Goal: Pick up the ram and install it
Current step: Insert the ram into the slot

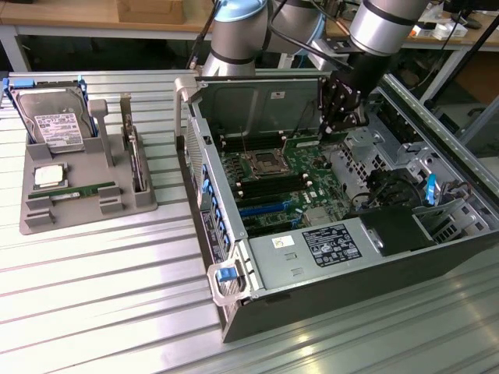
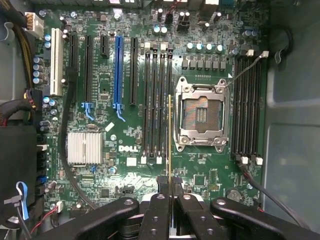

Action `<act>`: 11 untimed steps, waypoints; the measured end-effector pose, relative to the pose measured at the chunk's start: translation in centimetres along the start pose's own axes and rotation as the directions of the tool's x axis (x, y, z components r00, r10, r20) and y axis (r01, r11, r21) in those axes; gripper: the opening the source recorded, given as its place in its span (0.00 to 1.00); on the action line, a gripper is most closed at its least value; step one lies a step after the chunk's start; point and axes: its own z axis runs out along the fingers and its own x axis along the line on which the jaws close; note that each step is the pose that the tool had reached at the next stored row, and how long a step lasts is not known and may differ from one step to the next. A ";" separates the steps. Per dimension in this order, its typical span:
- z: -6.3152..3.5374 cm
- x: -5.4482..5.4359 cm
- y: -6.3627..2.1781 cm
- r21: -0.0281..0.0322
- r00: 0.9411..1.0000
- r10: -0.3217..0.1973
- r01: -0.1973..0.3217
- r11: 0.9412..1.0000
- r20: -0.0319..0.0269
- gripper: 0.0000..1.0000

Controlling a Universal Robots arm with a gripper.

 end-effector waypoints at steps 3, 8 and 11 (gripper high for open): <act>0.16 0.0 -0.01 0.000 1.000 0.000 0.000 1.000 0.000 0.12; 0.49 0.0 -0.02 0.000 1.000 0.000 0.000 1.000 0.000 0.12; 0.65 0.0 -0.03 0.000 1.000 0.000 0.000 1.000 0.000 0.12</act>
